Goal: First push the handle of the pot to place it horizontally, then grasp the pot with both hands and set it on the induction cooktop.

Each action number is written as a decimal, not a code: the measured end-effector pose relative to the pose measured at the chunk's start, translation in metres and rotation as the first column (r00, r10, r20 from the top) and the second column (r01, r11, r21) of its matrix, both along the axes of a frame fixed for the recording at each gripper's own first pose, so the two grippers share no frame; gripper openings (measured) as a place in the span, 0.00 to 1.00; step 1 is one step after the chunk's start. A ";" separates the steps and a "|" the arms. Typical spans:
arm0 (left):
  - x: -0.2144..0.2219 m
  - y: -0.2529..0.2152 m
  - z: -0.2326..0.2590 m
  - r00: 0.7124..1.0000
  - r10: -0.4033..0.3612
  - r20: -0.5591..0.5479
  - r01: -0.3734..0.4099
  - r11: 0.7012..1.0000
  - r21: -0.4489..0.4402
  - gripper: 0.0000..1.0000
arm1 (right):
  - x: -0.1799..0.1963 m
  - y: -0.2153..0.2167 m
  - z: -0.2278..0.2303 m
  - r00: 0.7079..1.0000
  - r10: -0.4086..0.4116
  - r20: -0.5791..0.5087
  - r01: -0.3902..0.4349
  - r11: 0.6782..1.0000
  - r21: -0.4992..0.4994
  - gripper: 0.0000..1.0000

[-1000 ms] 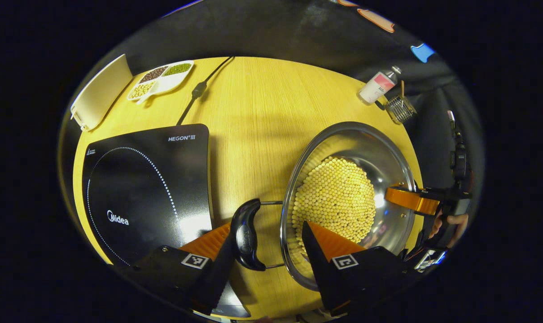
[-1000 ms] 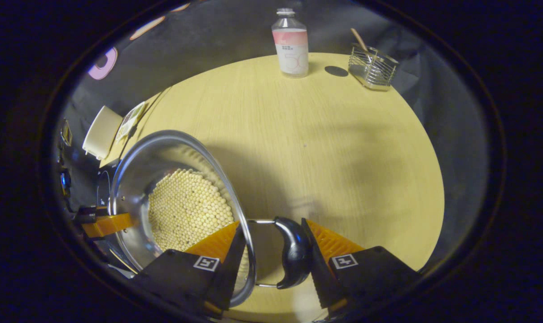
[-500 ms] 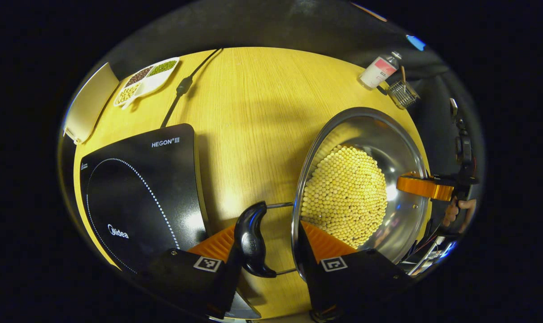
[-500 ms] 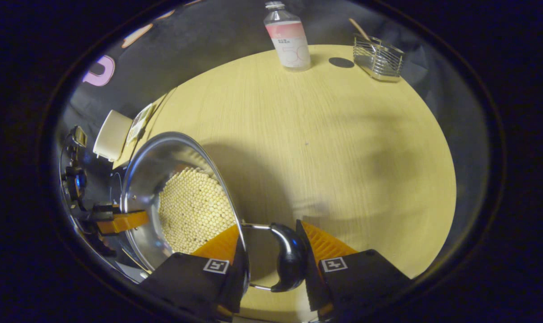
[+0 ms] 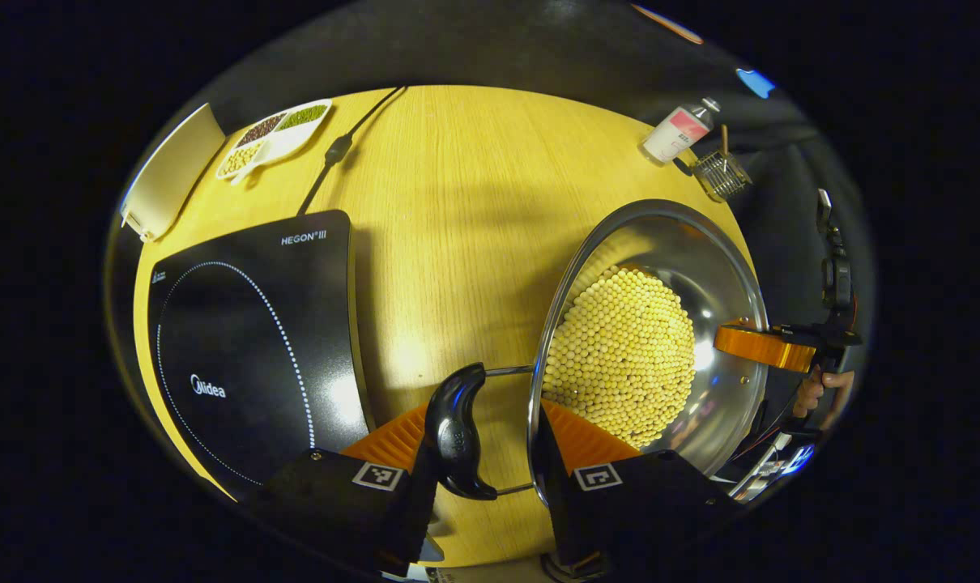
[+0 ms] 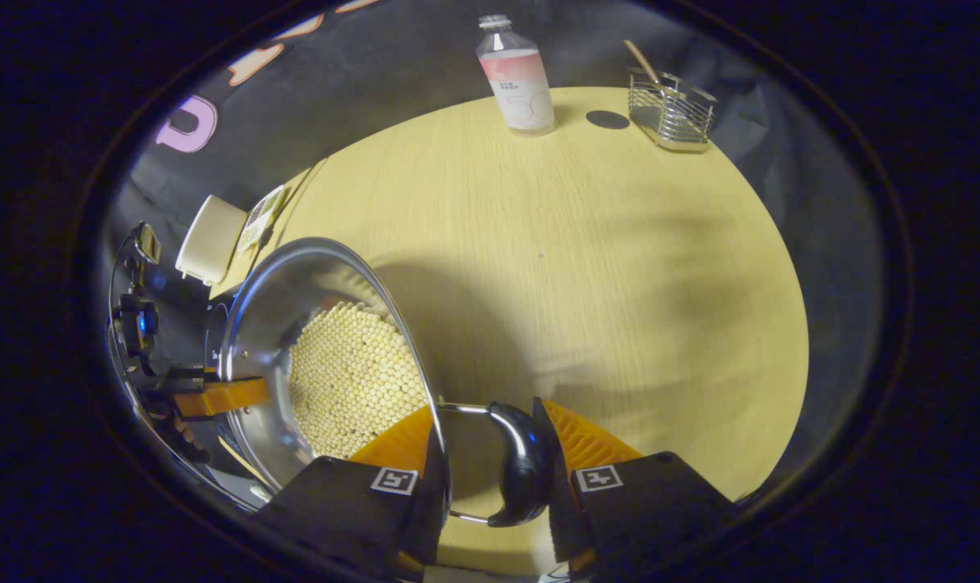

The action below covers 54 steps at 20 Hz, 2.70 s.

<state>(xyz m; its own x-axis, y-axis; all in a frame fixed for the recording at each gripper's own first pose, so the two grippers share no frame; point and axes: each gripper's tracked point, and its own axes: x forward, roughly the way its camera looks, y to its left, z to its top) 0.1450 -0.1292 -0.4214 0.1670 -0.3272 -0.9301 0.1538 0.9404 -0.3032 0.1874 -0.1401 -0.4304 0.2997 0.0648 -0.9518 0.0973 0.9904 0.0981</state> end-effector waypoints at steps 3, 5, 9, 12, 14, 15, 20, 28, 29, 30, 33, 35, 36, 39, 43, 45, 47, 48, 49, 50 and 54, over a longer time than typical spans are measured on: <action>-0.005 0.006 0.012 1.000 0.011 0.023 -0.011 1.000 0.007 0.62 | 0.000 0.004 -0.008 1.000 0.011 0.019 -0.011 1.000 0.012 0.50; -0.009 0.013 0.020 0.999 0.032 0.040 -0.033 0.999 0.011 0.62 | -0.001 0.007 -0.013 0.999 0.028 0.033 -0.029 0.999 0.022 0.50; -0.020 0.038 0.039 0.996 0.062 0.069 -0.064 0.997 0.035 0.62 | 0.000 0.013 -0.020 0.997 0.063 0.048 -0.066 0.997 0.051 0.50; -0.028 0.064 0.050 0.991 0.092 0.095 -0.099 0.993 0.063 0.62 | 0.004 0.017 -0.028 0.994 0.095 0.059 -0.099 0.991 0.084 0.56; -0.033 0.082 0.055 0.989 0.104 0.101 -0.112 0.991 0.077 0.62 | 0.004 0.014 -0.032 0.992 0.106 0.067 -0.112 0.990 0.091 0.50; -0.035 0.091 0.057 0.989 0.110 0.104 -0.118 0.990 0.082 0.62 | 0.006 0.013 -0.034 0.991 0.109 0.073 -0.115 0.989 0.090 0.50; -0.037 0.134 0.052 0.985 0.126 0.120 -0.135 0.989 0.064 0.63 | 0.002 0.015 -0.033 0.994 0.102 0.047 -0.106 0.990 0.091 0.49; -0.012 0.223 0.028 0.986 0.050 0.158 -0.051 0.999 0.003 0.60 | 0.005 0.004 -0.009 1.000 0.014 0.017 -0.014 1.000 0.010 0.56; -0.006 0.234 0.027 0.983 0.033 0.179 -0.033 0.999 -0.001 0.60 | 0.007 0.000 -0.005 1.000 -0.007 0.021 0.007 1.000 0.008 0.56; 0.001 0.244 0.025 0.981 0.020 0.191 -0.020 1.000 0.000 0.60 | 0.006 -0.002 0.000 1.000 -0.022 0.019 0.022 1.000 0.002 0.55; 0.017 0.273 0.023 0.974 -0.012 0.228 0.008 1.000 0.017 0.60 | 0.002 -0.006 0.011 0.999 -0.035 0.022 0.035 0.999 -0.022 0.55; 0.022 0.294 0.018 0.963 -0.032 0.266 0.023 0.999 0.034 0.60 | 0.001 -0.006 0.010 0.998 -0.052 0.024 0.053 0.998 -0.029 0.56; 0.025 0.302 0.018 0.959 -0.033 0.280 0.025 0.999 0.035 0.60 | -0.001 -0.005 0.011 0.998 -0.055 0.027 0.056 0.998 -0.035 0.49; 0.031 0.321 0.016 0.952 -0.030 0.304 0.019 0.999 0.039 0.60 | 0.001 -0.007 0.016 0.998 -0.056 0.034 0.058 0.997 -0.046 0.50; 0.040 0.340 0.017 0.940 -0.048 0.339 0.026 0.997 0.070 0.60 | 0.002 -0.017 0.021 0.997 -0.069 0.025 0.070 0.997 -0.034 0.50; 0.042 0.342 0.014 0.940 -0.046 0.338 0.022 0.997 0.073 0.60 | 0.001 -0.013 0.017 0.998 -0.063 0.032 0.064 0.997 -0.039 0.49; 0.044 0.342 0.013 0.938 -0.045 0.342 0.021 0.997 0.074 0.60 | 0.003 -0.010 0.017 0.997 -0.065 0.032 0.066 0.997 -0.035 0.50; 0.044 0.344 0.013 0.938 -0.044 0.342 0.019 0.997 0.078 0.60 | 0.004 -0.009 0.017 0.998 -0.062 0.033 0.063 0.997 -0.032 0.49; 0.043 0.345 0.012 0.940 -0.039 0.340 0.011 0.996 0.084 0.61 | 0.002 -0.009 0.017 0.998 -0.059 0.034 0.060 0.998 -0.033 0.49; 0.041 0.346 0.011 0.942 -0.030 0.335 -0.002 0.996 0.094 0.64 | 0.003 -0.011 0.018 0.997 -0.063 0.042 0.065 0.997 -0.051 0.65; 0.042 0.359 0.018 0.920 0.000 0.392 -0.064 0.987 0.151 0.85 | 0.004 -0.014 0.042 0.990 -0.051 0.132 0.061 0.996 -0.073 0.71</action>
